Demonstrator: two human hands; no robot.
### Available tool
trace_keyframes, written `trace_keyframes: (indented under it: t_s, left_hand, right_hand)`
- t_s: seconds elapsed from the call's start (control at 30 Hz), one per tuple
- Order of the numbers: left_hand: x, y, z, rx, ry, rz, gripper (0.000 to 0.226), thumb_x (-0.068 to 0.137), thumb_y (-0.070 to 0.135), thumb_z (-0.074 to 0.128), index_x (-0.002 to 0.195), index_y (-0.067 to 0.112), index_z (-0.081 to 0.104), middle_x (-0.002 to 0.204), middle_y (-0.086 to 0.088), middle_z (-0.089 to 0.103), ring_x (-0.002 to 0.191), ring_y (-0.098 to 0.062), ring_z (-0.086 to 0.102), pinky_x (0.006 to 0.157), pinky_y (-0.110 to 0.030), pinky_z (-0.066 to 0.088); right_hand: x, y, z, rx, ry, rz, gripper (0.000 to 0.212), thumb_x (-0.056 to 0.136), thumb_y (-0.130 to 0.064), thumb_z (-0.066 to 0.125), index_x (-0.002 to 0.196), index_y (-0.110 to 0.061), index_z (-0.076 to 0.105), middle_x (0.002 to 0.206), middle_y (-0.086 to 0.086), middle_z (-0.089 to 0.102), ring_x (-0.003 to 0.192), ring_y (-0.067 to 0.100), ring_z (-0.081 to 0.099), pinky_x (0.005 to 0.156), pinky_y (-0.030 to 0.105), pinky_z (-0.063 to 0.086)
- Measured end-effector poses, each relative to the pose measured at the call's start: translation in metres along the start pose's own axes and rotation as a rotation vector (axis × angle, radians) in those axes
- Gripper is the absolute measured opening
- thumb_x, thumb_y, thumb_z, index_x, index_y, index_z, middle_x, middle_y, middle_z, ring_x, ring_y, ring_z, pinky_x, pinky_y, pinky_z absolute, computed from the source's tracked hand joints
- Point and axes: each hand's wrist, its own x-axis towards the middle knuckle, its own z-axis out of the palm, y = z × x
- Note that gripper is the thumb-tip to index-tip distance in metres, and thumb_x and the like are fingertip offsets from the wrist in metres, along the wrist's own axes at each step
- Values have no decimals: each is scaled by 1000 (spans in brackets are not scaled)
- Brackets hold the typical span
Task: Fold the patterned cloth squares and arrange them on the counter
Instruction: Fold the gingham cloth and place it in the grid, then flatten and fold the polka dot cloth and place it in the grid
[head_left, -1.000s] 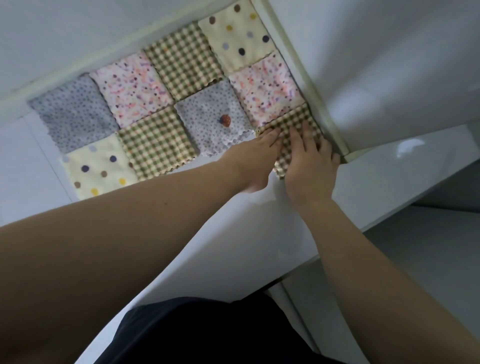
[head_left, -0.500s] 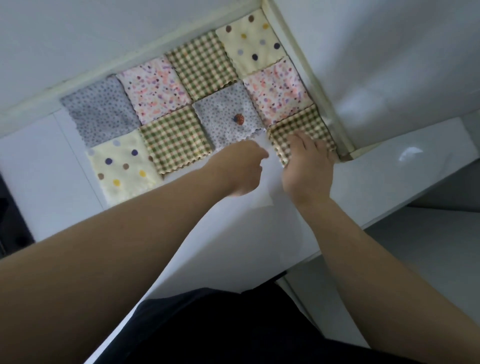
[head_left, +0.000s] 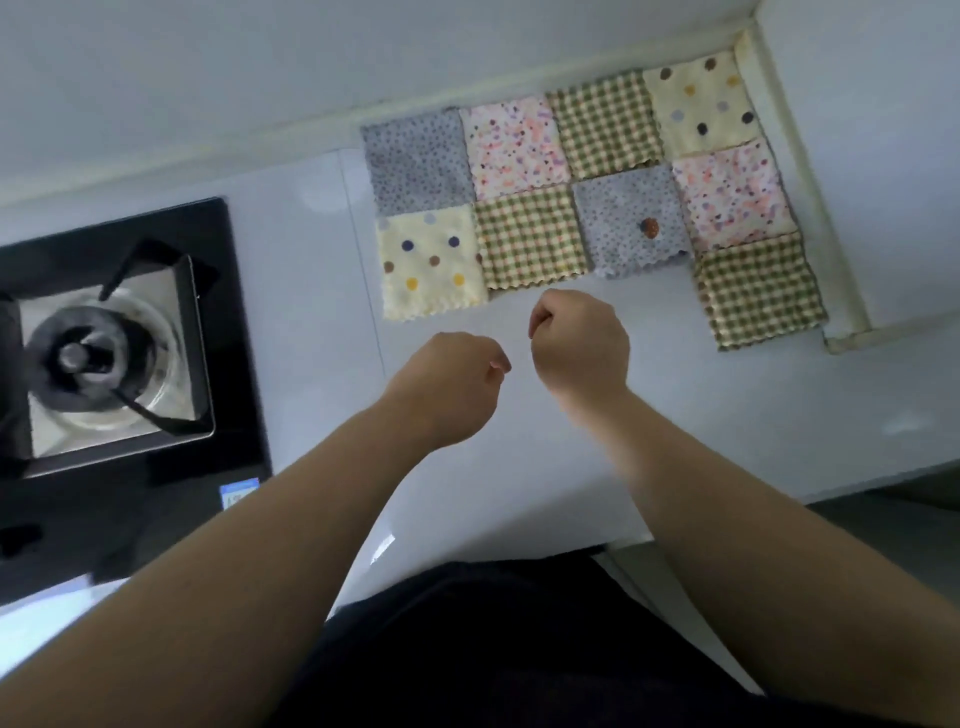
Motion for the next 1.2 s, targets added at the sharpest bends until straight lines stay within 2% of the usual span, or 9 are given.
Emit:
trace_keyframes:
  t_s: [0.1,0.23,0.43,0.53,0.73,0.83,0.9,1.03,1.2]
  left_hand:
    - [-35,-31,-1,-57,61,-30,32,104,26,43,123,29,68,126,9,64,107,-13,61,88,-28,51]
    - [-87,-75,2,-124,160,-31,32,103,24,42,120,28,69,119,9,65,92,-12,62,82,-30,55]
    - [-183,-147,21,-206,286,36,28,103,21,47,115,26,72,107,9,68,93,-13,65,80,-25,53]
    - [-240,-190,33,-241,346,72,27,102,19,48,113,23,73,102,10,68,90,-10,65,79,-24,52]
    - [-346,-283,42,-222,508,-15,29,102,21,47,112,27,73,105,8,71,89,-13,64,81,-34,57]
    - [-385,-328,38,-220,579,-83,29,102,20,45,113,27,71,101,8,68,73,-7,59,62,-28,51]
    - [-404,-354,33,-246,642,-137,30,102,19,44,114,27,70,98,7,67,68,-5,56,57,-26,48]
    - [-436,-409,31,-341,716,-262,31,101,17,44,116,28,68,106,5,69,85,-14,63,73,-32,56]
    - [-474,-495,29,-429,800,-434,33,102,14,43,121,26,67,117,6,68,102,-14,63,81,-25,51]
  right_hand:
    - [-20,-29,15,-24,9,-74,27,77,2,46,75,-13,68,73,2,65,66,25,60,55,34,49]
    - [-58,-75,31,-66,18,-144,28,80,2,49,76,-16,69,74,0,65,66,23,59,53,31,45]
    - [-167,-134,56,-66,114,-180,27,82,2,49,78,-14,70,76,-1,67,69,21,61,57,32,50]
    - [-235,-157,75,-43,138,-207,28,83,1,49,78,-14,72,77,-2,69,71,19,61,55,29,47]
    - [-336,-227,124,-64,13,-264,28,84,-2,49,77,-18,71,80,-2,68,76,23,60,61,32,51]
    - [-370,-272,144,-79,-42,-367,32,86,0,49,78,-21,72,77,-4,68,75,20,60,62,33,54]
    - [-386,-299,157,-121,-82,-431,32,88,-1,50,81,-20,73,79,-3,68,75,19,61,62,34,54]
    - [-411,-351,190,-223,-170,-477,33,88,-2,49,81,-24,72,77,-6,66,73,18,61,63,35,56]
    - [-437,-425,252,-245,-328,-542,34,81,1,45,79,-20,71,77,-5,66,73,22,61,66,39,57]
